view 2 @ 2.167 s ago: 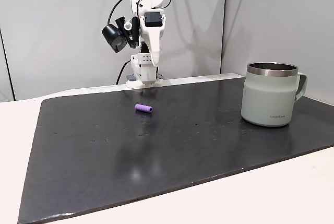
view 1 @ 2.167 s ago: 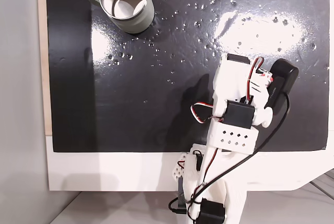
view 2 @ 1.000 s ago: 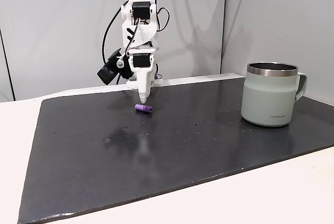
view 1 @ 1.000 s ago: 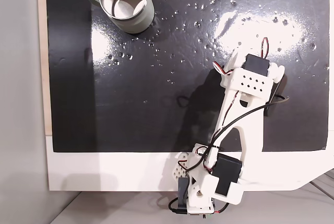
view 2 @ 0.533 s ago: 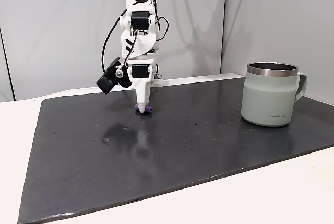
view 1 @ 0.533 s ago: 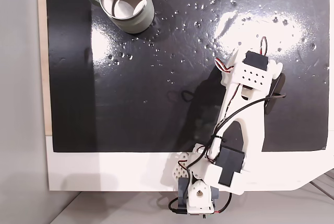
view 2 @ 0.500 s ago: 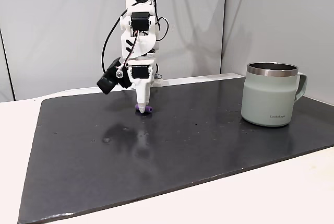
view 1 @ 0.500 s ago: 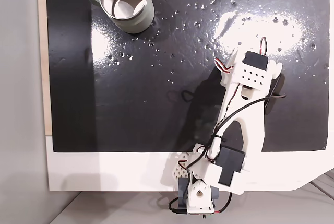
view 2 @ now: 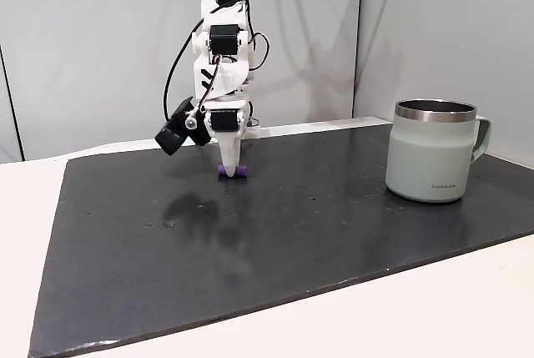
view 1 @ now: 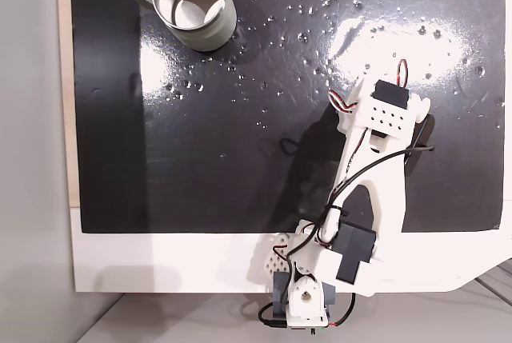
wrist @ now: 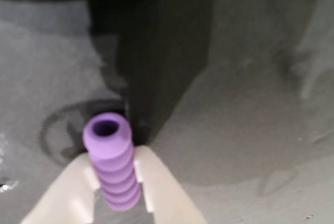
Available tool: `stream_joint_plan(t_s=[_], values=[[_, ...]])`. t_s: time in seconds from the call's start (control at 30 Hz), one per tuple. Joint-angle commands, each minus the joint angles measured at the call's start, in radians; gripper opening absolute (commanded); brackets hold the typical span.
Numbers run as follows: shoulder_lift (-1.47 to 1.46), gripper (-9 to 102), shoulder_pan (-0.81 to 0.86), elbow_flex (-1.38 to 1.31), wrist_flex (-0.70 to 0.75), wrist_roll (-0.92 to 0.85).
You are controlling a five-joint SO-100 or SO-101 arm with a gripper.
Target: Grasp a pengrip and put it in the cup.
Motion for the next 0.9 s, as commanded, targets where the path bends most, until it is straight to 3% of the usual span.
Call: stream_joint_plan(t_s=[0.0,0.27,0.5,0.87], values=[[0.038,0,0.012,0.005,-0.002,0.005],[0.238,0,-0.038,-0.046,0.089,0.002],[0.373,0,-0.176,-0.262,0.241,0.015],[0.135,0,-0.318,-0.830,0.442,0.028]])
